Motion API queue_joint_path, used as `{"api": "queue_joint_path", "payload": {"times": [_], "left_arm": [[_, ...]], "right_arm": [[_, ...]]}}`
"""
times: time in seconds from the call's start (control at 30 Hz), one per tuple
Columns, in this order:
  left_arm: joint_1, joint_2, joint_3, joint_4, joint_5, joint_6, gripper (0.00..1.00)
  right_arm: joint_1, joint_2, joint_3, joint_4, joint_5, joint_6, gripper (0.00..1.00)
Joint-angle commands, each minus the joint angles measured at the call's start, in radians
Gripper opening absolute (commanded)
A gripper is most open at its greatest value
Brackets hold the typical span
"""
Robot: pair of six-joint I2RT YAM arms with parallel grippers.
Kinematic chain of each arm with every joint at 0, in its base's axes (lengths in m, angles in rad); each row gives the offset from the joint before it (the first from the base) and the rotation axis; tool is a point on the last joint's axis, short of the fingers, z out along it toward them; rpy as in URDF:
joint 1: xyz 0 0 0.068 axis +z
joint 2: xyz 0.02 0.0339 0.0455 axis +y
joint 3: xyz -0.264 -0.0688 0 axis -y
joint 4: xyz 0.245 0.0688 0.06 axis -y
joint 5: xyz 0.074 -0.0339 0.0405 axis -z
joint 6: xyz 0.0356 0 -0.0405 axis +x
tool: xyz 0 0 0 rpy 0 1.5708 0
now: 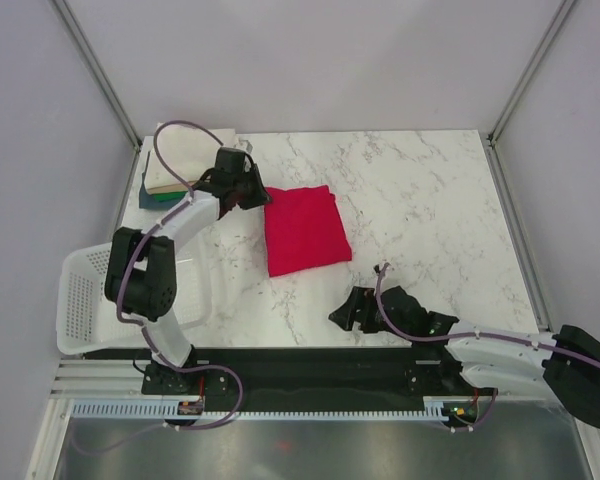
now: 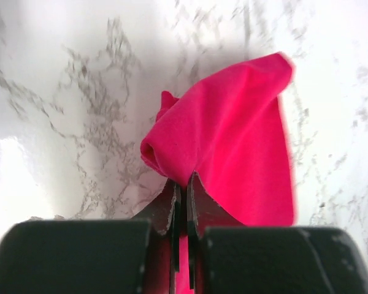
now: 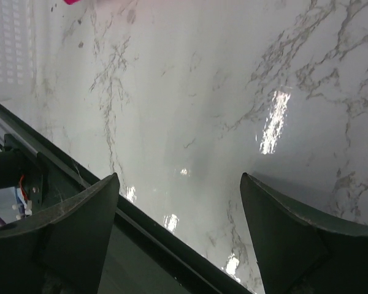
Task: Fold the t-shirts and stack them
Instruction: Neatly place the folded tshirt to the corner
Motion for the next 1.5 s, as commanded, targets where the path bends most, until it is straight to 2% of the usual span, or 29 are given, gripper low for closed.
{"api": "queue_joint_path", "payload": {"times": [0.0, 0.1, 0.37, 0.67, 1.03, 1.47], "left_arm": [[0.028, -0.104, 0.108, -0.094, -0.039, 0.128, 0.02], [0.066, -0.136, 0.157, -0.147, -0.044, 0.163, 0.02], [0.147, -0.208, 0.271, -0.223, -0.005, 0.28, 0.02], [0.193, -0.304, 0.372, -0.258, 0.022, 0.322, 0.02], [0.198, -0.301, 0.573, -0.287, 0.0, 0.377, 0.02], [0.204, -0.238, 0.757, -0.333, 0.003, 0.372, 0.02]], "right_arm": [[0.018, 0.087, 0.04, 0.003, 0.139, 0.019, 0.88], [0.03, 0.11, 0.041, 0.012, 0.142, 0.008, 0.88], [0.029, -0.01, -0.033, 0.053, 0.134, 0.008, 0.9], [0.03, 0.015, -0.03, 0.069, 0.127, 0.005, 0.9], [0.029, 0.024, -0.033, 0.085, 0.111, 0.001, 0.9], [0.029, 0.047, -0.03, 0.099, 0.098, -0.004, 0.9]]}}
